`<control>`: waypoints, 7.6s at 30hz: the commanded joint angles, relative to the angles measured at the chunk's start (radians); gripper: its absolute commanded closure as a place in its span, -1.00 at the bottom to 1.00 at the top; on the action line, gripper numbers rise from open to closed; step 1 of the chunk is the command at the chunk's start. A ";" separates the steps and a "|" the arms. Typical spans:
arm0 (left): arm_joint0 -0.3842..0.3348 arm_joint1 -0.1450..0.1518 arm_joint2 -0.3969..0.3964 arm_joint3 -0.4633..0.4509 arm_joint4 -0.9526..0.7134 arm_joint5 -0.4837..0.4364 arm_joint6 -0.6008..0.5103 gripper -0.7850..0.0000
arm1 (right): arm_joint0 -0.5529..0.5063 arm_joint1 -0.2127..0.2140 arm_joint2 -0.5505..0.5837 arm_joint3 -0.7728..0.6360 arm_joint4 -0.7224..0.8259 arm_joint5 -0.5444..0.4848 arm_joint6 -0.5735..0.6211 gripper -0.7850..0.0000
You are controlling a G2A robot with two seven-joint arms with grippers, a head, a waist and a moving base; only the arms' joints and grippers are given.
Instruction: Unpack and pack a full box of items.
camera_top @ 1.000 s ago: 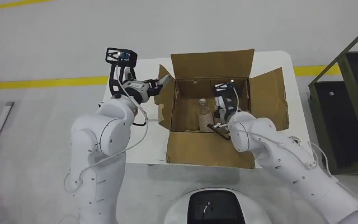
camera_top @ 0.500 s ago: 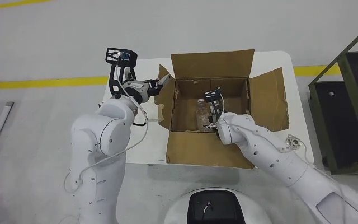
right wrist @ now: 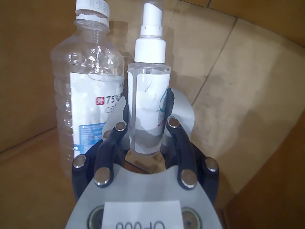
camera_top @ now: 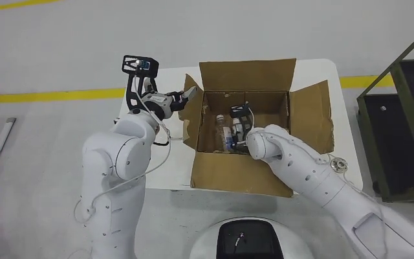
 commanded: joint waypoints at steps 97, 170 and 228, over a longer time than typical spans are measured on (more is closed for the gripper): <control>0.000 0.000 0.000 0.000 0.000 0.000 0.000 -1.00 | -0.753 0.222 1.099 -0.874 -0.440 -0.742 0.699 0.44; 0.000 0.000 0.000 0.000 0.000 0.000 0.000 -1.00 | -0.673 0.276 0.895 -0.609 -0.435 -0.601 0.544 1.00; 0.000 0.000 0.000 0.000 0.000 0.000 0.000 -1.00 | 0.063 0.125 -0.120 -0.206 -0.355 -0.022 0.385 1.00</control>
